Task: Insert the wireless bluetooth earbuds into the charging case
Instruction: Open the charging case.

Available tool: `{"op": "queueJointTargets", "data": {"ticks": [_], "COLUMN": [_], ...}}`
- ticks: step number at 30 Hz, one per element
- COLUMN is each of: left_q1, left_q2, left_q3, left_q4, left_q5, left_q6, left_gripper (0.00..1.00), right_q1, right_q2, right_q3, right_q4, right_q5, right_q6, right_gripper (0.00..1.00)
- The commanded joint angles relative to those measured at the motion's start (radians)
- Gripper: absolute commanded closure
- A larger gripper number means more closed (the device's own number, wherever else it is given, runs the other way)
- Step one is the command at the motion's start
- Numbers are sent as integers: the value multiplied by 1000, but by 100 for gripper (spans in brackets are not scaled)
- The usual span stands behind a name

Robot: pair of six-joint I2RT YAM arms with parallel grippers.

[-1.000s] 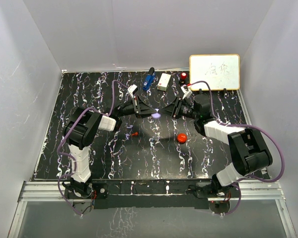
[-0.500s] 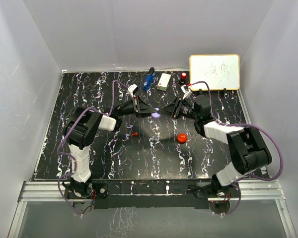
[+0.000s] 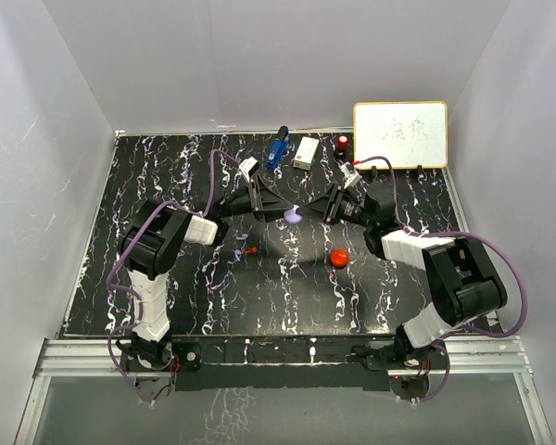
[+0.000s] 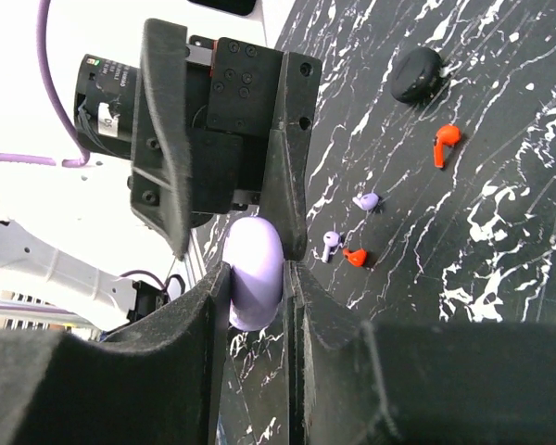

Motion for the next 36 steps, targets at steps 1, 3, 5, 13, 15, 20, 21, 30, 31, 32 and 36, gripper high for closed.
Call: {"op": "queueJointTargets", "data": {"ticks": [1,3,5,13,15,20,21,30,31,32,36], "left_q1": [-2,1,7,7,4,-11,-15,-51,-53,-55,-59], "left_q2": [-63,-79,-94,-206,-231,-249,-250,-247,-249,-249,-241], "left_q3": [-4,-8,-15,-22,-18,-8,-3,26,28,34,48], "left_q4": [20,-46,-96,-500,-571,-630,-646,-726,-730,-738,-767], "left_q5": [-27,-45,-66,-188,-208,-225,-231,-277,-280,-284,-295], "left_q6": [105,151,178,415,463,501,511,559,562,567,582], "left_gripper": [42,34,32,31,31,32,32,32,32,32,33], "right_q1": [-20,-28,-35,-50,-51,-50,-51,-50,-50,-50,-51], "right_q2": [-32,-40,-47,-65,-55,-34,-33,-18,-14,-14,-10], "right_q3": [-14,-18,-22,-21,-12,2,4,25,26,27,24], "right_q4": [48,45,36,-19,-24,-25,-24,-19,-19,-19,8], "right_q5": [-2,-1,1,51,52,60,62,80,80,80,68], "right_q6": [4,3,0,-37,-39,-38,-38,-18,-19,-19,1], "right_gripper": [90,90,91,93,93,95,95,97,97,97,97]}}
